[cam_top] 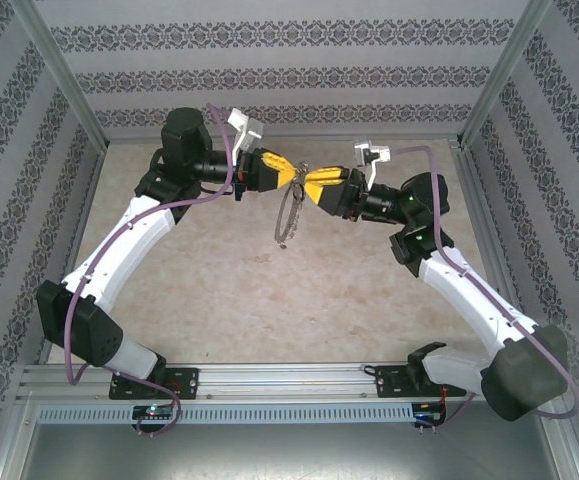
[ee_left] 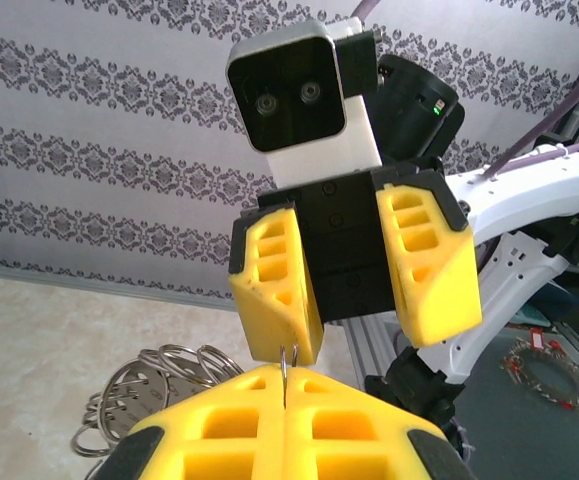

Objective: Put the keys on the keyring

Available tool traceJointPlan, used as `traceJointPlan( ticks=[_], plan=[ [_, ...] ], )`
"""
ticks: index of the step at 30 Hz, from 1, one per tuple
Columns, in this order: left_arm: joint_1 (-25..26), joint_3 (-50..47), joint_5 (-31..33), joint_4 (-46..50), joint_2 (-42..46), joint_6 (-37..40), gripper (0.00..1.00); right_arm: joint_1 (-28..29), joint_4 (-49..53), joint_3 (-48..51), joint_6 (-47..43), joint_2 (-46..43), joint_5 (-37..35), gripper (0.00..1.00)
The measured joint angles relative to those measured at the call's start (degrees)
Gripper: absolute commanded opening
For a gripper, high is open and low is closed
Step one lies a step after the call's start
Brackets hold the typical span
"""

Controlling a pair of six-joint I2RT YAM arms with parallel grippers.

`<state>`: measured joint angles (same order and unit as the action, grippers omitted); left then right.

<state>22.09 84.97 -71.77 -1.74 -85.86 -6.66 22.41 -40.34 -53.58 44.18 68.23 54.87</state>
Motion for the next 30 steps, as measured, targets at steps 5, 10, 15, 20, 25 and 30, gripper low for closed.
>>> traceJointPlan(
  ticks=[5, 10, 15, 20, 25, 30],
  plan=[
    [0.0, -0.61, 0.46, -3.3, 0.0, -2.97, 0.0, 0.26, -0.57, -1.57, 0.02, 1.4, 0.0, 0.36],
    [0.0, -0.98, 0.44, -5.49, 0.0, -5.07, 0.0, 0.26, -1.18, -3.37, 0.0, 2.08, -0.02, 0.36],
    [0.0, -1.49, 0.44, -7.76, -0.02, -6.99, 0.0, 0.26, -1.92, -5.14, 0.04, 3.37, 0.0, 0.36],
    [0.0, -2.54, 0.68, -9.79, 0.0, -8.9, 0.0, 0.24, -2.62, -5.73, 0.28, 4.63, 0.02, 0.32],
    [0.0, -3.06, 1.01, -11.26, 0.0, -10.36, 0.0, 0.24, -3.15, -5.73, 0.5, 5.03, -0.13, 0.3],
    [0.0, -3.13, 1.22, -12.76, -0.02, -11.69, 0.0, 0.24, -4.17, -5.7, 0.5, 5.18, -0.44, 0.31]
  ],
)
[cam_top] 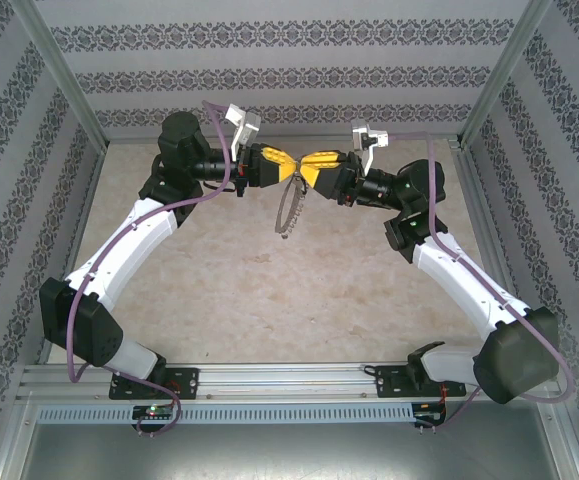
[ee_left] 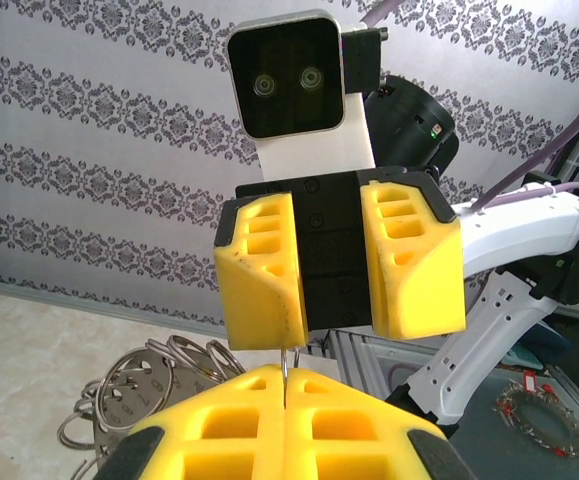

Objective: Put the keys on the keyring

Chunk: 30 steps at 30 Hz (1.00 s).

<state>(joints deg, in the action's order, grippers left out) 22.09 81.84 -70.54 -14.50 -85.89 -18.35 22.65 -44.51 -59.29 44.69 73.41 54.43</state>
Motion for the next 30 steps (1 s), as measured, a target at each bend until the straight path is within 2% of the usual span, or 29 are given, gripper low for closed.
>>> traceJointPlan(
  ticks=[3, 15, 20, 30],
  plan=[
    [0.0, 0.0, 0.26, -0.39, 0.0, -0.42, 0.0, 0.0, -0.83, 0.0, 0.13, 0.26, -0.07, 0.4],
    [0.04, -0.52, 0.76, -1.66, 0.0, -1.2, 0.0, -0.81, -1.62, 1.95, 1.07, 0.87, -0.46, 0.44],
    [0.04, -0.52, 0.74, -1.88, 0.0, -1.22, 0.0, -1.07, -2.12, 2.1, 1.9, 1.29, -0.39, 0.41],
    [0.04, -0.52, 1.42, -2.47, 0.0, -1.31, 0.0, -0.63, -5.29, 2.34, 3.41, 2.89, 0.66, 0.28]
  ],
)
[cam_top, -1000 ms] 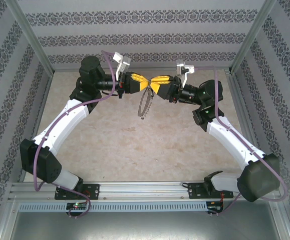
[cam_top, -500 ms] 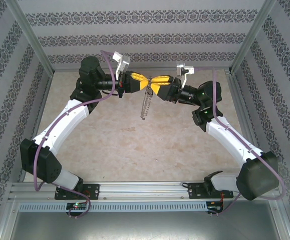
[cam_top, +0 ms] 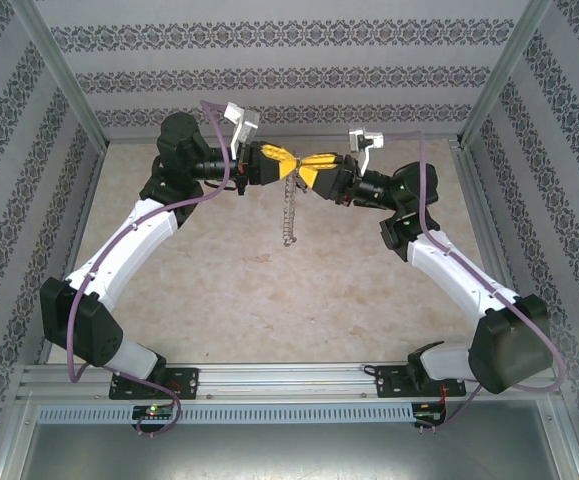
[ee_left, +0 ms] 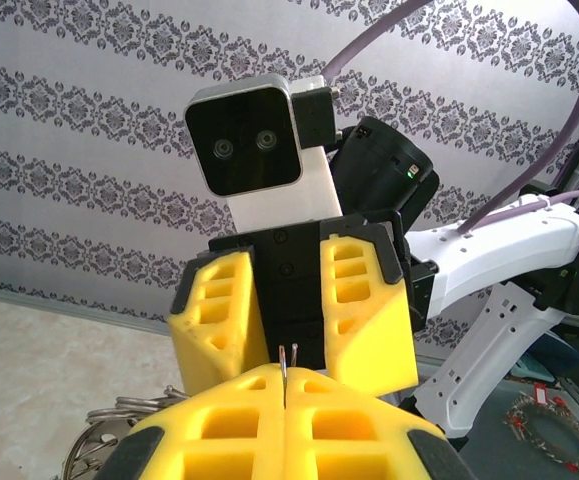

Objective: Put the keys on the keyring

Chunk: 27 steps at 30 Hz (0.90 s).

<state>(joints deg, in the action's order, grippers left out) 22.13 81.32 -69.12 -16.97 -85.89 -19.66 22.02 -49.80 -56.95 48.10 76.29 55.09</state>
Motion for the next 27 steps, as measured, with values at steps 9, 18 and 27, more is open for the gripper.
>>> traceJointPlan(
  ticks=[9, 18, 27],
  plan=[
    [0.0, -0.24, 0.44, -2.47, -0.02, -1.09, 0.0, 0.0, -2.8, 0.22, 1.14, 0.81, -0.44, 0.24],
    [0.02, -1.36, 0.66, -5.57, -1.31, -3.32, 0.0, 0.0, -4.96, 0.22, 2.78, 1.97, -1.51, 0.24],
    [0.09, -1.84, 1.68, -7.63, -1.53, -5.01, 0.0, -0.07, -7.13, 0.22, 4.04, 3.13, -2.16, 0.0]
  ],
)
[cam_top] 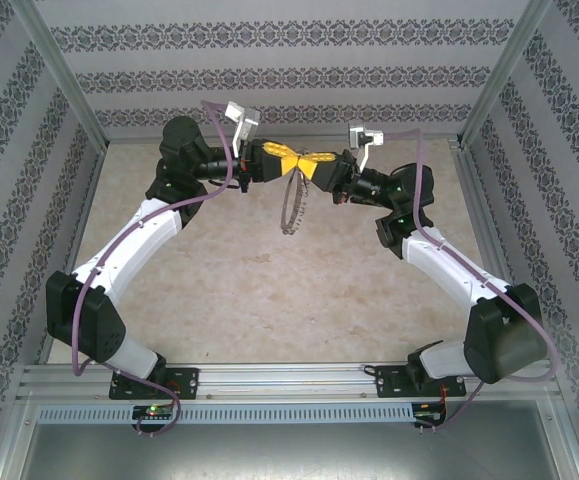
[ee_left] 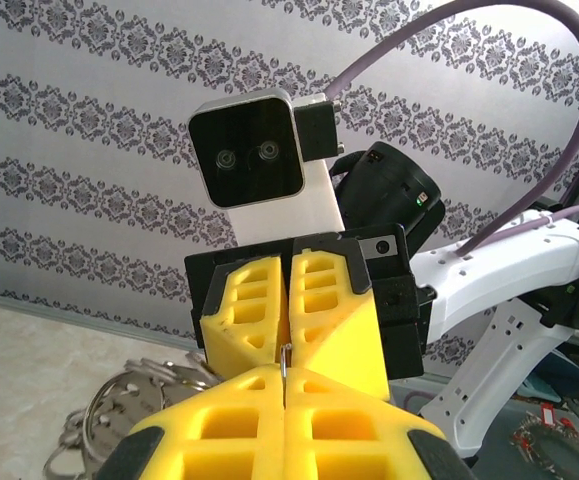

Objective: Put the keys on the keyring

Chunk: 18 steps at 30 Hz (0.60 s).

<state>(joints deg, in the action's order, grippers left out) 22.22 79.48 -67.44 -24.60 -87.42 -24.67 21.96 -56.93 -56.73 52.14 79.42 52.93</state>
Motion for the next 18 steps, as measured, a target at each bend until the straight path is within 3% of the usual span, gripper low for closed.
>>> traceJointPlan(
  ticks=[2, 5, 8, 12, 18],
  plan=[
    [0.0, 0.0, 0.28, -0.22, 0.0, -0.28, 0.02, -0.07, -0.33, 0.0, 0.15, 0.04, -0.13, 0.0],
    [0.02, 0.0, 1.09, 0.28, 0.02, 0.2, 0.23, -0.22, -0.07, 0.0, 0.0, 0.04, -0.09, 0.0],
    [-0.15, 0.5, 2.34, 3.61, 0.17, 3.32, 0.36, -1.29, 2.69, -0.55, -0.85, 0.2, 1.64, 0.0],
    [-1.05, 3.34, 3.69, 12.41, 1.07, 9.55, 0.42, -2.8, 10.73, -3.93, -4.42, 0.66, 5.55, 0.0],
    [-3.43, 10.36, 4.46, 29.14, 3.13, 21.84, 0.46, -3.87, 37.4, -15.61, -22.32, 1.09, 9.84, 0.0]
  ],
)
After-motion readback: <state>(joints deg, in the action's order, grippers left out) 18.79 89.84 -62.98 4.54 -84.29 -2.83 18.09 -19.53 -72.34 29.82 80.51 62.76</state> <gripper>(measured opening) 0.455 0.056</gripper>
